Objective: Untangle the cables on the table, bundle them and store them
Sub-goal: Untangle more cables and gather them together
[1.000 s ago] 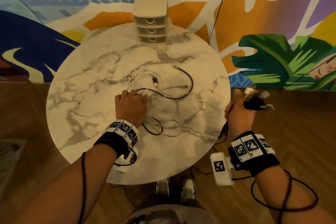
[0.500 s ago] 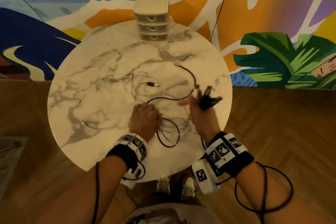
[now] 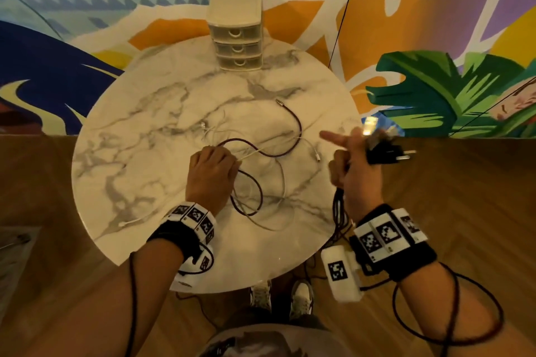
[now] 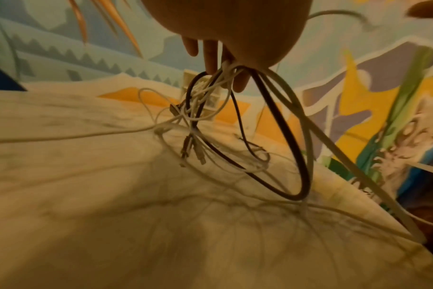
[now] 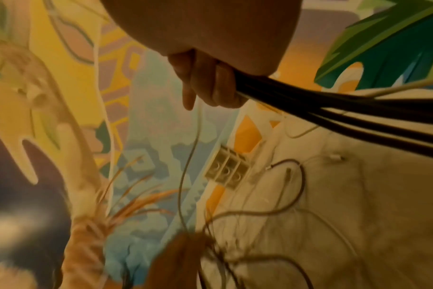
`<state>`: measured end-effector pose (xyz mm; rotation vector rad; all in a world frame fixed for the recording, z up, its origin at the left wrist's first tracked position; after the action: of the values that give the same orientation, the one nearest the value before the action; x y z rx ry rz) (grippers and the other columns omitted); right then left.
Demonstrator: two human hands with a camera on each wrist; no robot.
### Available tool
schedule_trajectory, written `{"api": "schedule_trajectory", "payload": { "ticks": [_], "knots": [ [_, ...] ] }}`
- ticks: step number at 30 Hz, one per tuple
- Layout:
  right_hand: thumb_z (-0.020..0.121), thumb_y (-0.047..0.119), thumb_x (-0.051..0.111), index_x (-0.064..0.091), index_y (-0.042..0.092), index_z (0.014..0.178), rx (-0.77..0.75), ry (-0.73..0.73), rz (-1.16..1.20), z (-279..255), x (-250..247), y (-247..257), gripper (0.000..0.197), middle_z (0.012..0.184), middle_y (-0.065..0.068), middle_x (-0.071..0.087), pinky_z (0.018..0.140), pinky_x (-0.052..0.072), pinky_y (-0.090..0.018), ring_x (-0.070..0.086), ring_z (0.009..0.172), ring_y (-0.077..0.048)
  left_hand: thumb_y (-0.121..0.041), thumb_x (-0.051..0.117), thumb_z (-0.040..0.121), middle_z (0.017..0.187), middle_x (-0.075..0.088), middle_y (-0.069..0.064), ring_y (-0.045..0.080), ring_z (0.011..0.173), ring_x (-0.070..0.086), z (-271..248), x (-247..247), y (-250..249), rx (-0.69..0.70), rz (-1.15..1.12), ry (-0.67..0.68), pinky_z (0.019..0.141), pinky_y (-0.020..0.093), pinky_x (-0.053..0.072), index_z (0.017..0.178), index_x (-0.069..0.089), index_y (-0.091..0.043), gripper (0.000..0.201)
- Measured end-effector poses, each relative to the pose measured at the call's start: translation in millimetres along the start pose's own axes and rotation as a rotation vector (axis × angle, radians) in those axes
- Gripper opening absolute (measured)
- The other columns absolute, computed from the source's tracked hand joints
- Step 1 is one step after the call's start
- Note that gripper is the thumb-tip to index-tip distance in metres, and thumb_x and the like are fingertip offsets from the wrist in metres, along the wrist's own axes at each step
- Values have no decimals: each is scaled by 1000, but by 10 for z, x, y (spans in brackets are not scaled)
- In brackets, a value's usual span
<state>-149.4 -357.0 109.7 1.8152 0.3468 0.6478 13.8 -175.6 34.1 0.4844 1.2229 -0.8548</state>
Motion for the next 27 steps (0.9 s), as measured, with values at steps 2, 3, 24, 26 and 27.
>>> {"api": "schedule_trajectory", "payload": {
  "ticks": [2, 3, 24, 26, 27],
  "knots": [
    [100, 29, 42, 63, -6, 107, 103, 86, -117, -92, 143, -205, 42, 39, 11, 32, 39, 22, -18, 28, 35, -5, -30, 44, 92, 89, 62, 3, 27, 89, 53, -3, -43, -139, 66, -27, -45, 80, 36, 34, 83, 63, -13, 27],
    [99, 27, 44, 60, -8, 110, 162, 125, -208, -127, 202, -338, 41, 38, 13, 38, 43, 27, -14, 38, 35, -4, -29, 45, 93, 88, 62, 3, 27, 89, 54, -12, -52, -200, 96, -36, -67, 80, 36, 34, 82, 63, -13, 26],
    [99, 14, 39, 62, 10, 74, 140, 50, -257, -140, -59, -513, 34, 39, 6, 32, 41, 17, -24, 24, 36, -9, -18, 48, 89, 99, 64, 12, 36, 86, 60, -48, 48, 238, 14, -85, 242, 70, 43, 48, 107, 63, -17, 23],
    [101, 15, 39, 60, 6, 76, 135, 115, -243, -178, -29, -519, 34, 38, 9, 34, 37, 20, -21, 25, 35, -6, -19, 46, 93, 107, 65, 9, 32, 94, 61, -106, 134, 193, -176, -152, 440, 76, 37, 47, 109, 61, -18, 22],
    [101, 15, 39, 60, 4, 78, 135, 136, -246, -189, -13, -527, 33, 39, 8, 35, 37, 22, -20, 26, 35, -5, -18, 47, 92, 108, 65, 7, 31, 95, 60, -99, 139, 151, -253, -216, 419, 76, 35, 46, 107, 60, -17, 19]
  ]
}}
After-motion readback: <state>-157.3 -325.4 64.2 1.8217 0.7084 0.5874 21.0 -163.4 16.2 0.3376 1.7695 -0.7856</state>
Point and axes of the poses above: each hand's wrist, its own z-axis towards the middle knuckle, its own x-axis out of the palm, y = z × x, the point moved 1 cm from there along z, towards the middle knuckle
